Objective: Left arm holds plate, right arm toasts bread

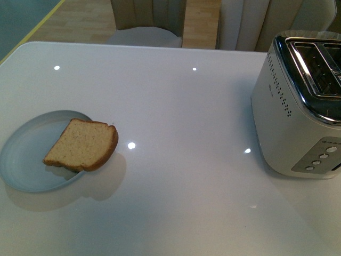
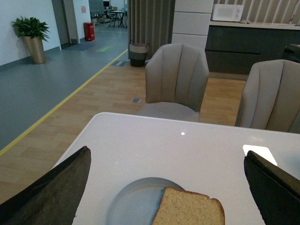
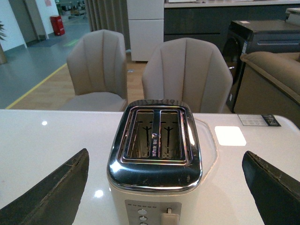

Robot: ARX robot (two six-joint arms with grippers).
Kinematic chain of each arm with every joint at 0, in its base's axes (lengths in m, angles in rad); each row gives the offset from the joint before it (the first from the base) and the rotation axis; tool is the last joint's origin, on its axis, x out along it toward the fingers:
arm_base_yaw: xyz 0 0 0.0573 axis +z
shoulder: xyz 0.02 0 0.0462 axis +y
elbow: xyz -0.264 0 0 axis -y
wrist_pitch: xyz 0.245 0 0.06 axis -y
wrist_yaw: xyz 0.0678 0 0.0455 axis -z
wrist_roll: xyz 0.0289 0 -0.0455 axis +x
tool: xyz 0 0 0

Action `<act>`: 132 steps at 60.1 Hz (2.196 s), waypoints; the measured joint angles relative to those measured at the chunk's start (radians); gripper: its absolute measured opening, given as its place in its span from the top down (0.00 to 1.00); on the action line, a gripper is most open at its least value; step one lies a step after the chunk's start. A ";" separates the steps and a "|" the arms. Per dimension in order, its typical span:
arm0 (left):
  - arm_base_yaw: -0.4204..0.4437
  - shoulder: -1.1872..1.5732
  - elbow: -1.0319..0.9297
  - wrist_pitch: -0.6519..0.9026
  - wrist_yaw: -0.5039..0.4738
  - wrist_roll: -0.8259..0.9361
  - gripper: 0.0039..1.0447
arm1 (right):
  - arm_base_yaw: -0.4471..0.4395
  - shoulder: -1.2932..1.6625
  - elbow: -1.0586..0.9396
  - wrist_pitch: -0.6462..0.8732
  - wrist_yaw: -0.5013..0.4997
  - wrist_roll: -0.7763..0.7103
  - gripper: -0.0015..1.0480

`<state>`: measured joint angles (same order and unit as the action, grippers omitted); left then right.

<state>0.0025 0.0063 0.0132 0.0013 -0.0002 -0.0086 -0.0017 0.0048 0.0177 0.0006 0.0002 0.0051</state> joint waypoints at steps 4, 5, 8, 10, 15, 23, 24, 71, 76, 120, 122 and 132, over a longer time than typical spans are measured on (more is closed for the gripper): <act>0.000 0.000 0.000 0.000 0.000 0.000 0.07 | 0.000 0.000 0.000 0.000 0.000 0.000 0.08; 0.000 0.000 0.000 0.000 0.000 0.000 0.07 | 0.000 0.000 0.000 0.000 0.000 0.000 0.08; 0.000 0.000 0.000 0.000 0.000 0.000 0.07 | 0.000 0.000 0.000 0.000 0.000 0.000 0.08; 0.000 0.000 0.000 0.000 0.000 0.000 0.07 | 0.000 0.000 0.000 0.000 0.000 0.000 0.08; 0.000 0.000 0.000 0.000 0.000 0.000 0.07 | 0.000 0.000 0.000 0.000 0.000 0.000 0.08; 0.000 0.000 0.000 0.000 0.000 0.000 0.07 | 0.000 0.000 0.000 0.000 0.000 0.000 0.08; 0.000 0.000 0.000 0.000 0.000 0.000 0.07 | 0.000 0.000 0.000 0.000 0.000 0.000 0.08; 0.361 1.268 0.339 0.222 0.462 -0.371 0.07 | 0.000 0.000 0.000 0.000 0.000 0.000 0.08; 0.366 1.424 0.375 0.277 0.441 -0.328 0.07 | 0.000 0.000 0.000 0.000 0.000 0.000 0.08; 0.312 2.206 0.678 0.503 0.253 -0.072 0.07 | 0.000 0.000 0.000 0.000 0.000 0.000 0.08; 0.307 2.216 0.690 0.504 0.246 -0.068 0.07 | 0.000 0.000 0.000 0.000 0.000 0.000 0.08; 0.287 2.273 0.764 0.502 0.204 -0.059 0.07 | 0.000 0.000 0.000 0.000 0.000 0.000 0.08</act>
<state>0.2897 2.2795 0.7773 0.5030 0.2039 -0.0677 -0.0017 0.0048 0.0177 0.0006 0.0002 0.0051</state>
